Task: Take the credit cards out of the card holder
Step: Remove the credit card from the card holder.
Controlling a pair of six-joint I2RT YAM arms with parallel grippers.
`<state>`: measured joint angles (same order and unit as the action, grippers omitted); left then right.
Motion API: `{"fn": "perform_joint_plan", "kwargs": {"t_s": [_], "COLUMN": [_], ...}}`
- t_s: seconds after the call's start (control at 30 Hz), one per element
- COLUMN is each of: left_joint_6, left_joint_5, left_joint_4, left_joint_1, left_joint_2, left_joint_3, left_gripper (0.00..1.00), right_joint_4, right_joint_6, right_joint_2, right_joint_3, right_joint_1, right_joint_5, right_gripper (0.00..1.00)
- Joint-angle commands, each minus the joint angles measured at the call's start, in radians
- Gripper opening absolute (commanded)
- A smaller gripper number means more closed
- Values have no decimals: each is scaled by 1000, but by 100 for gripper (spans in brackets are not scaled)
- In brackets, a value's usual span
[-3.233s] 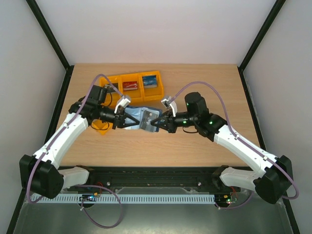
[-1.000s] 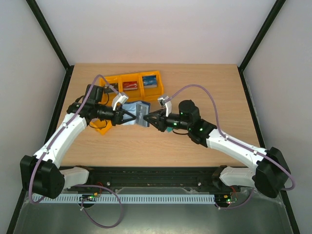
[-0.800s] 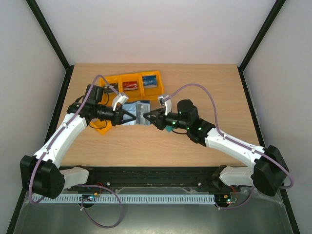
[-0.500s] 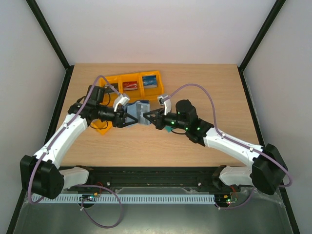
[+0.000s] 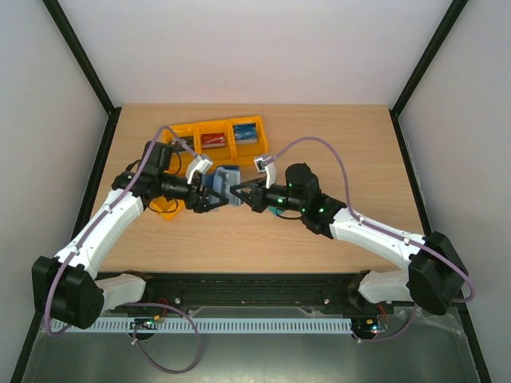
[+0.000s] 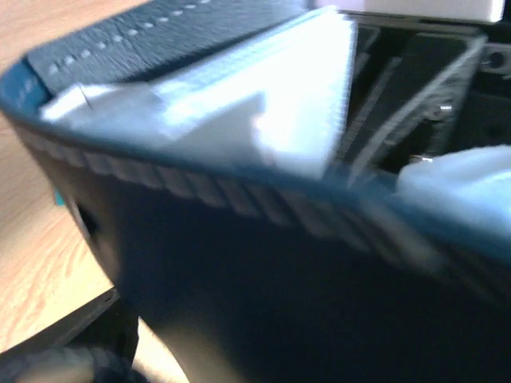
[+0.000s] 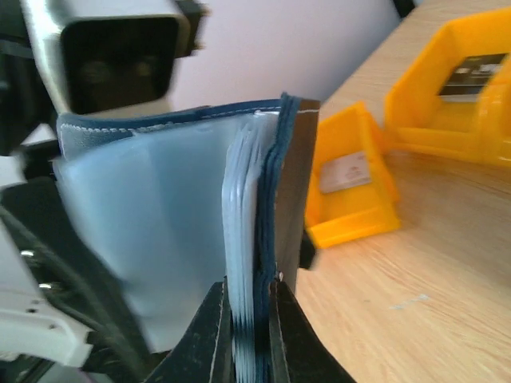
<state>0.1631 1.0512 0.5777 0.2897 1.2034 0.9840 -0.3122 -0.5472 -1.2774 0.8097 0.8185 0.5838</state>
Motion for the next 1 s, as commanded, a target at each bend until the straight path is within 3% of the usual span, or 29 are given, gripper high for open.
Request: {"fn": "perform_joint_plan", "kwargs": {"t_s": [0.0,0.17,0.27,0.4,0.57,0.67,0.73,0.97], "left_joint_6": [-13,-11,-22,-19,-22,-21,-20,16], "left_joint_5": [-68,-108,-108,-73,-40,-21,-4,74], "left_joint_4": [-66,-69,-76,-73,-72,-69,-66,-31], "left_joint_1": [16,12,12,10,0,-7,-10,-17], "left_joint_2": [-3,-6,-2,-4,-10,-13,-15,-22], "left_joint_3": [-18,-13,-12,-14,-14,-16,-17,-7], "left_gripper": [85,89,82,58,16,3,2,2], "right_joint_4": [-213,-190,-214,-224,-226,-188,-162,-49], "right_joint_6": [-54,-70,-83,-84,-73,-47,-31,68], "right_joint_2": [30,28,16,8,28,44,51,100], "right_joint_3": [21,25,20,14,1,-2,-4,-14], "right_joint_1": [34,34,34,34,34,34,34,32], "right_joint_5": [141,99,127,140,146,127,113,58], "right_gripper": [2,2,2,2,2,2,2,34]}}
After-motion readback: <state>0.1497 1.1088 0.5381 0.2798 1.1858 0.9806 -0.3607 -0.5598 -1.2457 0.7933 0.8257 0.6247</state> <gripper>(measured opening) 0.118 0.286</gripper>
